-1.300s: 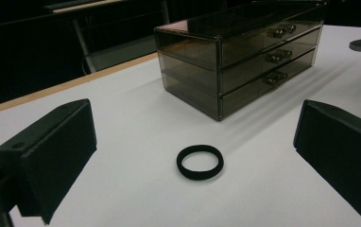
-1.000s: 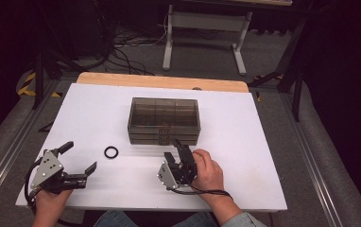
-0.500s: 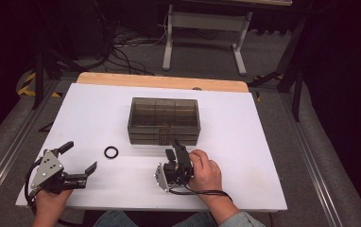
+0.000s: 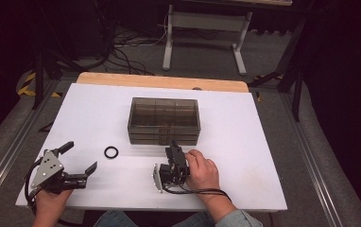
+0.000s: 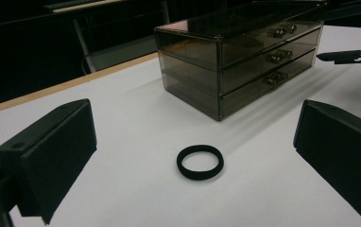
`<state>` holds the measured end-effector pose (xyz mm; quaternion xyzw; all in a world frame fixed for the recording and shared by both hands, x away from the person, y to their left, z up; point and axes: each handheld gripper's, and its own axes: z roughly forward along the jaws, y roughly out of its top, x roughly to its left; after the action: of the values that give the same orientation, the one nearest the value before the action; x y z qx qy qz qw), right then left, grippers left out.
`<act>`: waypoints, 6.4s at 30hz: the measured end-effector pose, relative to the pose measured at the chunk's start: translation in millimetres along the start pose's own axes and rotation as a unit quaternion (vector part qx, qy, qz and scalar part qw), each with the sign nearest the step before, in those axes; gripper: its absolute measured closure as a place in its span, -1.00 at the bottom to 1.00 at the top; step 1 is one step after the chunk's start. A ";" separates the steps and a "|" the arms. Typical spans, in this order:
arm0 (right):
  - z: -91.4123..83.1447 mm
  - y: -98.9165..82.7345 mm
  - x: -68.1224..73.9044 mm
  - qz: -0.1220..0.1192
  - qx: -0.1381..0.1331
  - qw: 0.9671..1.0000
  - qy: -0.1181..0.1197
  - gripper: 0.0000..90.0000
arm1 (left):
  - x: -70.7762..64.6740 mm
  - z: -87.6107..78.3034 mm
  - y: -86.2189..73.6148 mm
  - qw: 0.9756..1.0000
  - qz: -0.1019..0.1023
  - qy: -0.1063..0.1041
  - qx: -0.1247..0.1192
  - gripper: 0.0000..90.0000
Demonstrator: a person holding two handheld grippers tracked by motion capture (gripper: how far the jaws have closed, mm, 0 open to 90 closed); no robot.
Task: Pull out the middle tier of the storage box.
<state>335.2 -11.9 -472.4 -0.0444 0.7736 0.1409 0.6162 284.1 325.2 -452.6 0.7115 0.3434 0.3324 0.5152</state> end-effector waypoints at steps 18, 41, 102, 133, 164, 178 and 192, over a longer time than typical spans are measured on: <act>17.7 2.7 20.9 -0.045 0.034 0.998 -0.018 0.32 | -0.5 0.7 0.0 1.000 0.000 -0.001 0.001 -0.98; 37.6 5.8 25.4 -0.070 0.043 0.996 -0.022 0.59 | -0.7 0.7 0.2 1.000 0.002 -0.002 0.001 -0.98; 2.4 11.9 19.5 -0.031 0.031 0.999 0.023 0.77 | -0.3 0.0 0.4 1.000 0.000 -0.002 -0.001 -0.98; -12.0 8.7 1.8 0.023 -0.021 0.998 0.056 0.48 | -0.7 -0.2 0.6 1.000 0.001 -0.001 -0.001 -0.98; -23.6 -13.1 -49.7 0.224 -0.112 0.947 0.199 0.14 | -0.9 0.4 0.5 1.000 0.000 -0.003 -0.001 -0.98; -21.7 -23.5 -66.5 0.261 -0.128 0.929 0.230 0.04 | -0.6 0.4 0.4 1.000 -0.001 -0.002 -0.001 -0.98; -8.6 -33.1 -86.3 0.290 -0.138 0.900 0.295 0.03 | -0.7 0.4 0.6 1.000 0.000 -0.004 0.000 -0.98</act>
<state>355.5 -55.0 -392.6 0.0581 0.8713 0.3994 0.2793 284.1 324.3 -452.2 0.7129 0.3413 0.3292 0.5165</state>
